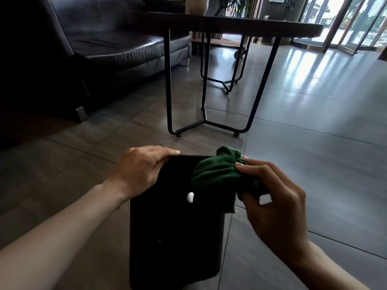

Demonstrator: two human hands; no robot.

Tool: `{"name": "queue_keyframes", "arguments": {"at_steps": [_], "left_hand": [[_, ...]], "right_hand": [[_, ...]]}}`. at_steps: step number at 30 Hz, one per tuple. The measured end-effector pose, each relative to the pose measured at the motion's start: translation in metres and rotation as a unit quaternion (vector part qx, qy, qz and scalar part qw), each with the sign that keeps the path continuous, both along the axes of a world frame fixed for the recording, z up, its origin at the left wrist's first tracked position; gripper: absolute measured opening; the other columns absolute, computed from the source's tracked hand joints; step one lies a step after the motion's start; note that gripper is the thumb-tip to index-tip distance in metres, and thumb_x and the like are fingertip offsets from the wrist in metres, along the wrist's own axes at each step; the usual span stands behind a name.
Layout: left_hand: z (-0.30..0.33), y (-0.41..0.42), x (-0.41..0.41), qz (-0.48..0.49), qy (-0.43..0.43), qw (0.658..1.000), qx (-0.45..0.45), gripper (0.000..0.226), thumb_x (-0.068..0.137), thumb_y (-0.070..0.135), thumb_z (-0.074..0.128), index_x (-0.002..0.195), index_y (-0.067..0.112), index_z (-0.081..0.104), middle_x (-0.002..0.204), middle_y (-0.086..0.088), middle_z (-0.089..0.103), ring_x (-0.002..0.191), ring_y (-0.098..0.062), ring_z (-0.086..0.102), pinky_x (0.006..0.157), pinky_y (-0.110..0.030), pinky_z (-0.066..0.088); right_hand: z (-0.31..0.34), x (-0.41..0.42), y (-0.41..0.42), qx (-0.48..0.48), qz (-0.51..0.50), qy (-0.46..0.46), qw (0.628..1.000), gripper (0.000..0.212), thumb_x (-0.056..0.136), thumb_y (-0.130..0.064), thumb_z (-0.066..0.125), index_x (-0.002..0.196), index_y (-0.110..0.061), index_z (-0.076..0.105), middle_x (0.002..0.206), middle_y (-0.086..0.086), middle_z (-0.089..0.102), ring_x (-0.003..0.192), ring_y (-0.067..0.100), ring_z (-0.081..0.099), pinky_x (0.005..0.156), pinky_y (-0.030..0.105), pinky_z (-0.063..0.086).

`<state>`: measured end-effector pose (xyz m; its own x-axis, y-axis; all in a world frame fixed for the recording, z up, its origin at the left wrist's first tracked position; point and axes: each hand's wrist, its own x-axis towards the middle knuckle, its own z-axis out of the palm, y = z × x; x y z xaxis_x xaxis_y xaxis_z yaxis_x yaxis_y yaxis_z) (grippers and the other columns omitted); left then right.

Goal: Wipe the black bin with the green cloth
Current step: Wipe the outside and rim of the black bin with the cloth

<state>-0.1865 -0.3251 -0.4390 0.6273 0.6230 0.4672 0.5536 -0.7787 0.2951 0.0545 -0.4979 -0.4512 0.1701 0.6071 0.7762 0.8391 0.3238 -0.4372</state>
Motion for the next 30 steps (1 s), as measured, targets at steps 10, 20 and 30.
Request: {"name": "queue_keyframes", "arguments": {"at_steps": [10, 20, 30], "left_hand": [[-0.018, -0.003, -0.013, 0.019, 0.01, 1.0, 0.02, 0.037, 0.102, 0.015, 0.057, 0.136, 0.027, 0.067, 0.136, 0.008, 0.07, 0.131, -0.016, 0.063, 0.112, -0.041, 0.048], [-0.03, -0.004, -0.031, -0.001, 0.081, 0.992, 0.092, 0.048, 0.1, 0.025, 0.056, 0.148, 0.02, 0.055, 0.151, 0.007, 0.057, 0.148, -0.013, 0.046, 0.12, -0.04, 0.039], [-0.041, -0.008, -0.029, 0.016, 0.113, 0.977, 0.18, 0.062, 0.098, 0.042, 0.055, 0.153, 0.014, 0.047, 0.155, 0.001, 0.053, 0.151, -0.021, 0.041, 0.126, -0.047, 0.03]], "right_hand": [[-0.056, -0.053, 0.042, -0.115, 0.049, -0.171, 0.977, 0.045, 0.089, -0.01, 0.069, 0.133, -0.017, 0.069, 0.152, 0.011, 0.057, 0.147, 0.032, 0.048, 0.105, 0.049, 0.055], [-0.126, -0.08, 0.021, -0.118, 0.081, -0.318, 0.937, 0.068, 0.096, -0.053, 0.062, 0.155, -0.021, 0.048, 0.167, 0.019, 0.034, 0.157, 0.04, 0.027, 0.117, 0.06, 0.041], [-0.103, -0.049, 0.043, -0.059, 0.049, -0.191, 0.979, 0.044, 0.099, -0.021, 0.067, 0.142, -0.015, 0.063, 0.163, 0.015, 0.042, 0.155, 0.033, 0.035, 0.111, 0.054, 0.05]]}}
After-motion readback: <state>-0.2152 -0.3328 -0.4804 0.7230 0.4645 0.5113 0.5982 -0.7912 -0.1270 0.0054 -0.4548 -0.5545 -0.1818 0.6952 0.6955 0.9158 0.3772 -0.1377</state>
